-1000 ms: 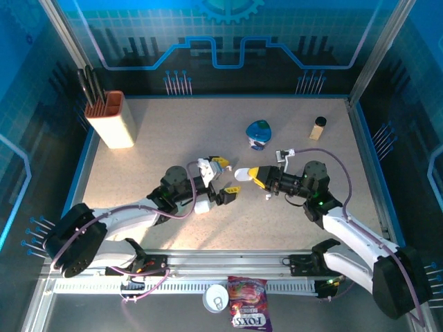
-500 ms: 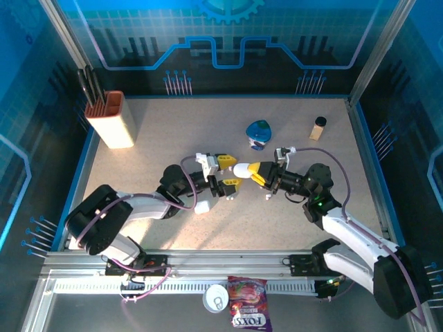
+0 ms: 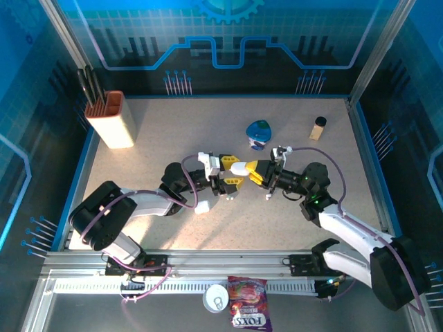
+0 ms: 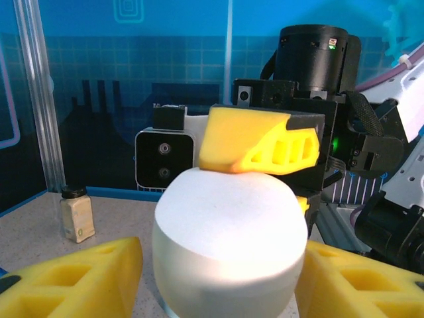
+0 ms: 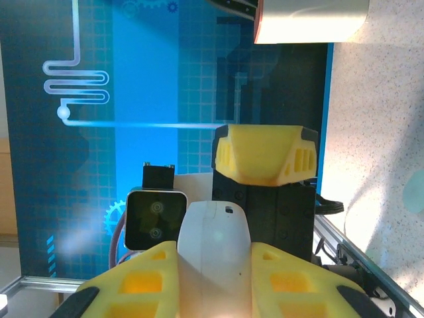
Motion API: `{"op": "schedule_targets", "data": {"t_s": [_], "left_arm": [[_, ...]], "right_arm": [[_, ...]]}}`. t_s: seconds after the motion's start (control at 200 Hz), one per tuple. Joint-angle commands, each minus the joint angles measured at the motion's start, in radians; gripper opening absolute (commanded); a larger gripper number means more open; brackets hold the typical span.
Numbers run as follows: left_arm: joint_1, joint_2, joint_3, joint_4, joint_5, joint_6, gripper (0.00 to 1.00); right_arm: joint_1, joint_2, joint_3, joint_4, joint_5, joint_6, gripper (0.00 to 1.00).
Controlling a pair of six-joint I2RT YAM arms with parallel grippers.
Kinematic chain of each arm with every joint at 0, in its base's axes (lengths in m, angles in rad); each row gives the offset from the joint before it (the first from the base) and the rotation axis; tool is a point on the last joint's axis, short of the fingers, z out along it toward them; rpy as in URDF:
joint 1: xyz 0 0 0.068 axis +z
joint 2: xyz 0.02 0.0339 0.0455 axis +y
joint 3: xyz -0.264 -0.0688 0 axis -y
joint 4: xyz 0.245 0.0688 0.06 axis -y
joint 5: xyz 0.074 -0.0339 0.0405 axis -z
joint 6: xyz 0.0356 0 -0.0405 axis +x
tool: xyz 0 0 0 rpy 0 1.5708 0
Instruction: Insert wireless bluetooth earbuds into charging case
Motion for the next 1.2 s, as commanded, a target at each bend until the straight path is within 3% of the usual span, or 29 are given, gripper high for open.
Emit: {"op": "schedule_targets", "data": {"t_s": [0.0, 0.335, 0.765, 1.04, 1.111, 1.191], "left_arm": [[0.006, 0.011, 0.023, 0.042, 0.041, 0.017, 0.59], [0.006, 0.008, 0.029, 0.042, 0.071, -0.006, 0.42], [0.006, 0.009, 0.036, 0.042, 0.088, -0.028, 0.5], [0.006, 0.015, 0.038, 0.041, 0.101, -0.032, 0.38], [0.007, 0.015, 0.039, 0.041, 0.102, -0.033, 0.37], [0.007, 0.015, 0.037, 0.041, 0.1, -0.037, 0.37]], "right_arm": [[0.018, 0.006, 0.03, 0.056, 0.005, 0.009, 0.09], [0.024, 0.008, 0.007, 0.051, 0.018, 0.0, 0.09], [0.023, 0.008, 0.001, 0.025, 0.019, -0.019, 0.09], [0.022, 0.011, 0.004, 0.026, 0.019, -0.022, 0.09], [0.021, 0.004, 0.007, 0.005, 0.02, -0.032, 0.13], [0.012, -0.009, 0.007, -0.018, 0.028, -0.057, 0.33]]}}
